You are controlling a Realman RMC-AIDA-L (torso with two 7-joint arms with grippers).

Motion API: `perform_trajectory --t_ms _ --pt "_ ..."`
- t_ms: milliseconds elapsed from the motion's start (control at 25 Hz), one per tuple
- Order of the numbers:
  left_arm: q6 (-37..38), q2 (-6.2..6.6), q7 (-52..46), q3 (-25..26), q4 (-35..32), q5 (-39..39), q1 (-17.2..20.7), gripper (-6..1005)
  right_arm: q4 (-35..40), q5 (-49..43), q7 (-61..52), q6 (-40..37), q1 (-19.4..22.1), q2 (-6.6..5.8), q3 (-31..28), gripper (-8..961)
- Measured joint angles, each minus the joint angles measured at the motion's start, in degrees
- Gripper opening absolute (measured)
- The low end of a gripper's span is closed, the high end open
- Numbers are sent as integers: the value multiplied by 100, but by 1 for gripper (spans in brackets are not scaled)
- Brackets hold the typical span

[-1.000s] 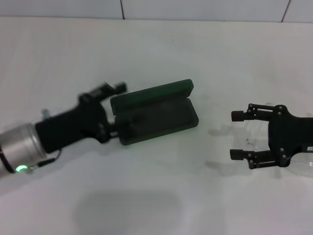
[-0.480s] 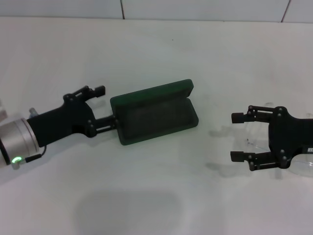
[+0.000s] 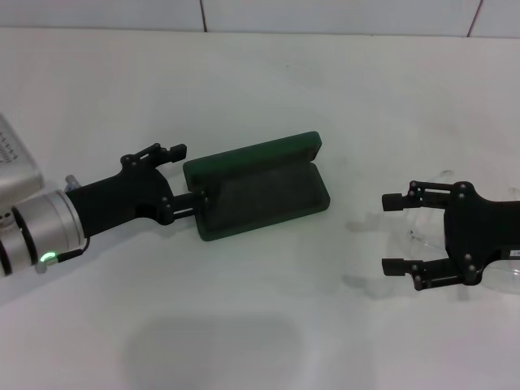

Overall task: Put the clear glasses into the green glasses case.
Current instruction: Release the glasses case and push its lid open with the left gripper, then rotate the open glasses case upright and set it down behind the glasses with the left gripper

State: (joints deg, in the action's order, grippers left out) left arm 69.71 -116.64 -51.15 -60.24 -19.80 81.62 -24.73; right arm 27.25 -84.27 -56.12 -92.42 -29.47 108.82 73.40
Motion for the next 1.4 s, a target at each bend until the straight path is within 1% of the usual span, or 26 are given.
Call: perform_trajectory --t_ms 240,400,560,680,1120,1320,1400 --pt "-98 -7 -3 -34 1 68 -116 880 0 -2 5 2 -4 -1 -1 857" --pt "-25 -8 -53 -47 0 336 -186 870 0 -2 11 7 6 -1 -7 857" --pt "-24 -24 -28 -44 0 398 -194 860 0 -2 18 12 9 -1 -10 857" --pt "-24 -68 54 -18 -30 378 -159 689 0 -2 20 18 11 -1 -3 857" --pt "-18 -66 46 3 -78 362 -153 448 0 -2 25 27 26 16 -4 857" --pt "228 -63 20 -1 -148 360 -158 213 -16 -2 30 -5 46 -10 -14 857" --pt "386 -46 39 2 -148 359 -170 175 -11 -2 31 -29 98 -32 -24 857"
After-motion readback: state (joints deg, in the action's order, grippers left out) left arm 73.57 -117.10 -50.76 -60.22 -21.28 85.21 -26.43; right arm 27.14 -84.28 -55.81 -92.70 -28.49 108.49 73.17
